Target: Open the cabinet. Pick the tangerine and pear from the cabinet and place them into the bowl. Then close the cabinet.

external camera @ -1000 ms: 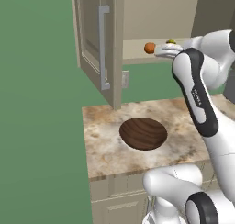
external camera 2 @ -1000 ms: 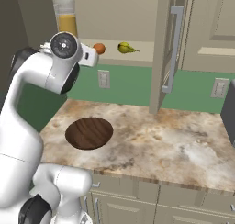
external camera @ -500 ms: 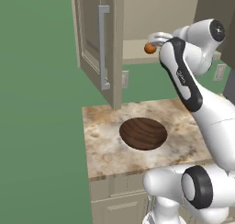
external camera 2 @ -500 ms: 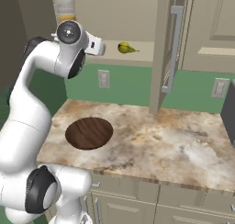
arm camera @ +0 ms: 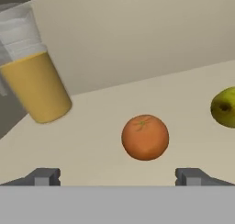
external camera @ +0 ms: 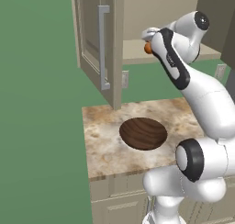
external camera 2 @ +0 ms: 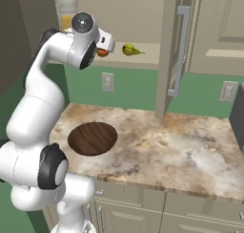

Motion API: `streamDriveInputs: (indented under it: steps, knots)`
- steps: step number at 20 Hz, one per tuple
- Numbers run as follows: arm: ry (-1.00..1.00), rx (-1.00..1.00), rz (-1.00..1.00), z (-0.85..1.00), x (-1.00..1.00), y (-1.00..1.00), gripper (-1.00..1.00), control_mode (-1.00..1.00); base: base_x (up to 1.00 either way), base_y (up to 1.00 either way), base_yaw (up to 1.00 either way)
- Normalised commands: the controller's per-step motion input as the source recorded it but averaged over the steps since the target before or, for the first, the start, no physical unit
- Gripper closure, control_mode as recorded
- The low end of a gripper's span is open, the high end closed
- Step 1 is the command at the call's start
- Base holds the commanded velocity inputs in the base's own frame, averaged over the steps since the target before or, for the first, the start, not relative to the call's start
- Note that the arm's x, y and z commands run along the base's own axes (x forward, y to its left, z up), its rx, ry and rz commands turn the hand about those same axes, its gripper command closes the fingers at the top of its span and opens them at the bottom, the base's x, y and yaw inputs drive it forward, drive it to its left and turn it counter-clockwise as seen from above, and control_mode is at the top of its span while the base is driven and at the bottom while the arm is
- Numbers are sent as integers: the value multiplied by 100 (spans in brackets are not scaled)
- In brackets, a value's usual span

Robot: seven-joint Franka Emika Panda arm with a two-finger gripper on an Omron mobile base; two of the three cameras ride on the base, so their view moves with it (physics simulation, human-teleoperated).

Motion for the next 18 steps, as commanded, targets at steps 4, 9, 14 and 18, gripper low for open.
streamDriveInputs:
  steps: [4,9,14,18]
  knots:
    - [3,0,0,-7,52,-12,-100,-100,0,0,0]
    - [0,-1,0,-10,13,-14,-100,-100,0,0,0]
    - [0,0,0,-6,0,-2,-100,-100,0,0,0]
    - [0,0,0,-11,0,-5,-100,-100,0,0,0]
